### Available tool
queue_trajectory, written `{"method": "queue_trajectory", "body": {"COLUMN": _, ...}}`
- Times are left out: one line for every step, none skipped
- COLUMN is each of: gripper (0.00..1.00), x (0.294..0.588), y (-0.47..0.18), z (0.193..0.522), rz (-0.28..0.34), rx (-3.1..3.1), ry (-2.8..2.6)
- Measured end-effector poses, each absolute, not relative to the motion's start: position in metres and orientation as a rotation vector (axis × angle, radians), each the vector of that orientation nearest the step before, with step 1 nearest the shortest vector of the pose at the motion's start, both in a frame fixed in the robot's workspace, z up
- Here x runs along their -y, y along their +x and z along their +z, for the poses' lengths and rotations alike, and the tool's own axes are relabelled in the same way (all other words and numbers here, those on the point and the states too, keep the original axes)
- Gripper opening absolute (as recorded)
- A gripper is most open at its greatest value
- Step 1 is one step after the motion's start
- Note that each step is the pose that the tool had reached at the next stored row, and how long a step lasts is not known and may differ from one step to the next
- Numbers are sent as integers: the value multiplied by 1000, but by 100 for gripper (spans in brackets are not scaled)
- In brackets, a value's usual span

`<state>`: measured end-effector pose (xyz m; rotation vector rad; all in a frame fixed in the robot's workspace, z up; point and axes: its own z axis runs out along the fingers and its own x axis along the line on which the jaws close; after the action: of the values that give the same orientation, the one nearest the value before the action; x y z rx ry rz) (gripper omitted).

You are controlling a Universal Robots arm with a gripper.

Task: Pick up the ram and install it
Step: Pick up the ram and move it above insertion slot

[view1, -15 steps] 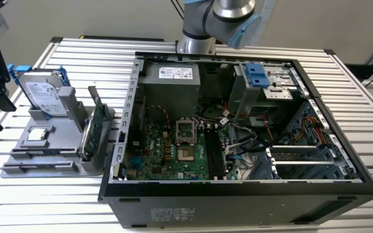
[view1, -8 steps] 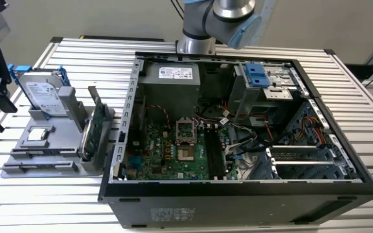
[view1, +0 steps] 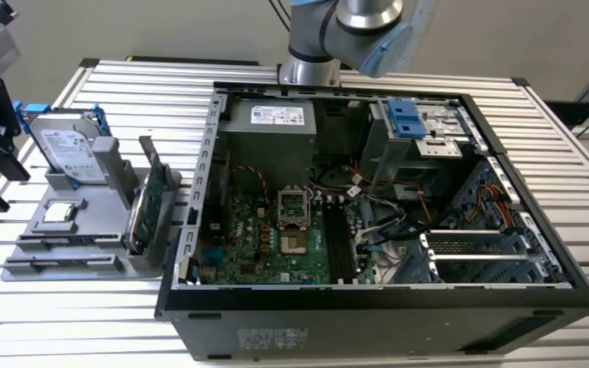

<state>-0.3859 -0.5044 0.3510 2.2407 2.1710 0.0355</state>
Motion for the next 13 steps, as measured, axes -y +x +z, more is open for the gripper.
{"method": "queue_trajectory", "body": {"gripper": 100, "x": 504, "y": -386, "z": 350, "rz": 35, "rx": -2171, "ry": 2241}}
{"method": "queue_trajectory", "body": {"gripper": 100, "x": 504, "y": -386, "z": 350, "rz": 35, "rx": -2171, "ry": 2241}}
{"method": "queue_trajectory", "body": {"gripper": 100, "x": 504, "y": -386, "z": 349, "rz": 35, "rx": -2171, "ry": 2241}}
{"method": "queue_trajectory", "body": {"gripper": 100, "x": 504, "y": -386, "z": 349, "rz": 35, "rx": -2171, "ry": 2241}}
{"method": "queue_trajectory", "body": {"gripper": 100, "x": 504, "y": -386, "z": 348, "rz": 35, "rx": -2171, "ry": 2241}}
{"method": "queue_trajectory", "body": {"gripper": 100, "x": 504, "y": -386, "z": 347, "rz": 35, "rx": -2171, "ry": 2241}}
{"method": "queue_trajectory", "body": {"gripper": 100, "x": 504, "y": -386, "z": 347, "rz": 35, "rx": -2171, "ry": 2241}}
{"method": "queue_trajectory", "body": {"gripper": 100, "x": 504, "y": -386, "z": 346, "rz": 35, "rx": -2171, "ry": 2241}}
{"method": "queue_trajectory", "body": {"gripper": 100, "x": 504, "y": -386, "z": 345, "rz": 35, "rx": -2171, "ry": 2241}}
{"method": "queue_trajectory", "body": {"gripper": 100, "x": 504, "y": -386, "z": 345, "rz": 35, "rx": -2171, "ry": 2241}}
{"method": "queue_trajectory", "body": {"gripper": 100, "x": 504, "y": -386, "z": 344, "rz": 35, "rx": -2171, "ry": 2241}}
{"method": "queue_trajectory", "body": {"gripper": 100, "x": 504, "y": -386, "z": 344, "rz": 35, "rx": -2171, "ry": 2241}}
{"method": "queue_trajectory", "body": {"gripper": 100, "x": 504, "y": -386, "z": 343, "rz": 35, "rx": -2171, "ry": 2241}}
